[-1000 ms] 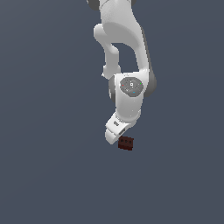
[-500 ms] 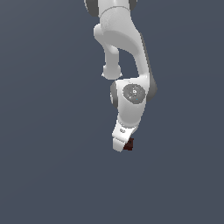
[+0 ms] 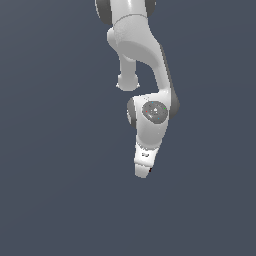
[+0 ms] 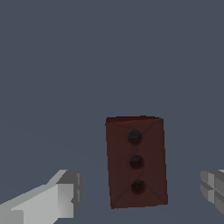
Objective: Pick up the object and move it to a goal position.
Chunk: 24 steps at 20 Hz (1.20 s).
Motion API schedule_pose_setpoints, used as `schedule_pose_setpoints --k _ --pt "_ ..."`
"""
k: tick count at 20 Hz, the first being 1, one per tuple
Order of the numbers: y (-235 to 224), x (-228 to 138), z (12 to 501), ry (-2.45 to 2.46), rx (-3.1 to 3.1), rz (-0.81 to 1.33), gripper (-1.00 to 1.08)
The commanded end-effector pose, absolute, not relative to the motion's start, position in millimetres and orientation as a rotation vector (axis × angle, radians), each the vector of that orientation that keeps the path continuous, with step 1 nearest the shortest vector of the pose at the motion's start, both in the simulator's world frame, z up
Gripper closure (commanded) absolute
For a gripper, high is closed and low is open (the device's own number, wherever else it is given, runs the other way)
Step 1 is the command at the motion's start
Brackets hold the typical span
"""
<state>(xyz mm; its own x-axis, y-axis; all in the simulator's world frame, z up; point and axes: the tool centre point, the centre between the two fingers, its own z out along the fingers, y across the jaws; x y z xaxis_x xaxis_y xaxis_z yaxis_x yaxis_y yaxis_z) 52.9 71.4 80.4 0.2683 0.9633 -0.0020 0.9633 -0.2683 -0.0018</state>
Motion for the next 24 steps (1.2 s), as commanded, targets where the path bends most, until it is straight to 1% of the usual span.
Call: schedule_pose_setpoints --k 1,11,19,24 --pt "72 54 79 -1.939 -2.472 0.002 -0.92" --pt "73 55 74 -1.967 -2.449 0.001 -0.92" --pt "73 54 36 -1.973 -2.445 0.001 -0.92" --pt "74 55 27 -1.973 -2.445 0.000 -0.92"
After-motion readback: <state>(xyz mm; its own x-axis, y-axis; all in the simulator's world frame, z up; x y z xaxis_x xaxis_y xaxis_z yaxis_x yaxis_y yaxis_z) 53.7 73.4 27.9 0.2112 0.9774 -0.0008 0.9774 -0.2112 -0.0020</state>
